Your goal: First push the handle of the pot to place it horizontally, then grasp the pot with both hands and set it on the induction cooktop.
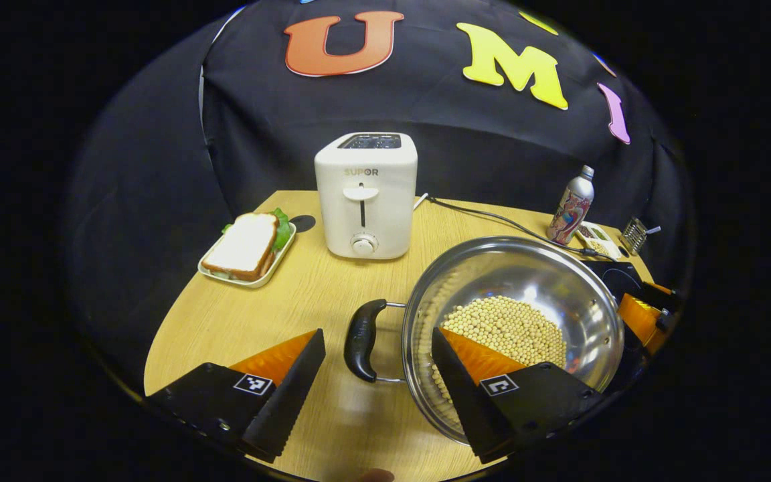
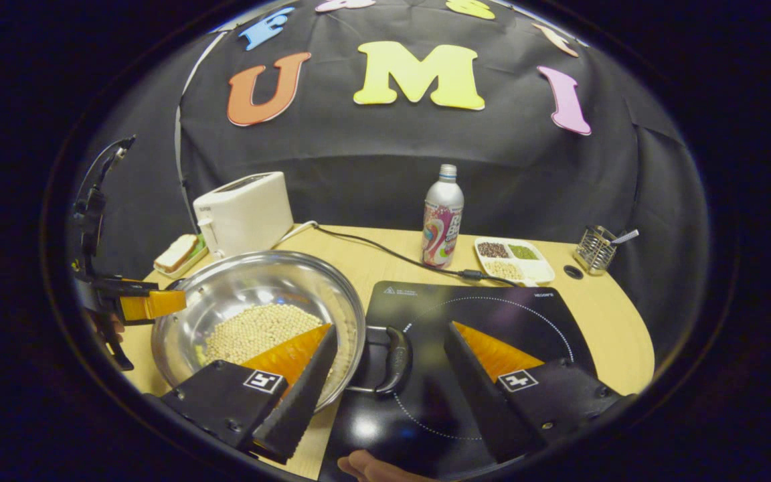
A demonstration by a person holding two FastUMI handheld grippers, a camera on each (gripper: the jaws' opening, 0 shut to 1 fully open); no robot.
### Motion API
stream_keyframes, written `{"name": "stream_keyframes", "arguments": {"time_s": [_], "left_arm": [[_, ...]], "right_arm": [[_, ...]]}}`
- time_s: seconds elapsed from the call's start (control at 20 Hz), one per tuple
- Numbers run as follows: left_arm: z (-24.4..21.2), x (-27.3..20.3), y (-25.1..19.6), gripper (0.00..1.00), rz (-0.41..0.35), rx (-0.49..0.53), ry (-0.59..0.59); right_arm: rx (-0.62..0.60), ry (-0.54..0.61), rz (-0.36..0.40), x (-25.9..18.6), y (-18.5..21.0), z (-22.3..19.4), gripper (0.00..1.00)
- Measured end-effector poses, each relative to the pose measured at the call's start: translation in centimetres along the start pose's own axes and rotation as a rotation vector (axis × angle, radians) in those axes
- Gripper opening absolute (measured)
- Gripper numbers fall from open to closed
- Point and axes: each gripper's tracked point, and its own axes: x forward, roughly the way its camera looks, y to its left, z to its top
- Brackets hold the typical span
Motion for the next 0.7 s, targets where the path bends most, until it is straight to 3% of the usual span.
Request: {"name": "stream_keyframes", "arguments": {"time_s": [0.05,0.15,0.25,0.35,0.45,0.5,0.55,0.6,0.65,0.7], "left_arm": [[0.1,0.7,-0.1,0.96,-0.011,0.006,-0.006],[-0.3,2.3,0.4,0.94,-0.023,0.0,0.005],[-0.8,2.6,-0.6,0.77,-0.071,-0.053,0.032],[-0.7,2.8,-0.4,0.71,-0.085,-0.044,0.025],[-0.8,2.9,-0.5,0.67,-0.1,-0.044,0.017],[-0.8,2.8,-0.5,0.58,-0.109,-0.049,0.016],[-0.8,2.7,-0.6,0.66,-0.115,-0.049,0.011],[-0.9,2.6,-0.6,0.65,-0.118,-0.043,0.017],[-0.7,2.6,-0.5,0.55,-0.11,-0.041,0.005],[-0.8,2.7,-0.4,0.63,-0.107,-0.035,0.017]], "right_arm": [[0.009,0.009,-0.006,0.4,0.1,-0.3,1.0],[0.021,0.028,0.003,1.3,0.6,-0.9,0.97],[0.033,0.062,0.005,2.0,0.7,-1.6,1.0],[0.064,0.085,0.034,1.9,1.5,-2.0,1.0],[0.053,0.091,0.043,1.9,1.8,-2.1,0.95],[0.028,0.108,0.024,1.9,1.5,-2.4,0.88],[0.007,0.113,0.013,2.1,1.4,-2.5,0.86],[-0.023,0.125,0.003,2.0,1.3,-2.7,0.85],[-0.05,0.132,0.001,2.0,1.2,-2.6,0.82],[-0.079,0.143,-0.001,1.9,1.2,-2.7,0.82]]}}
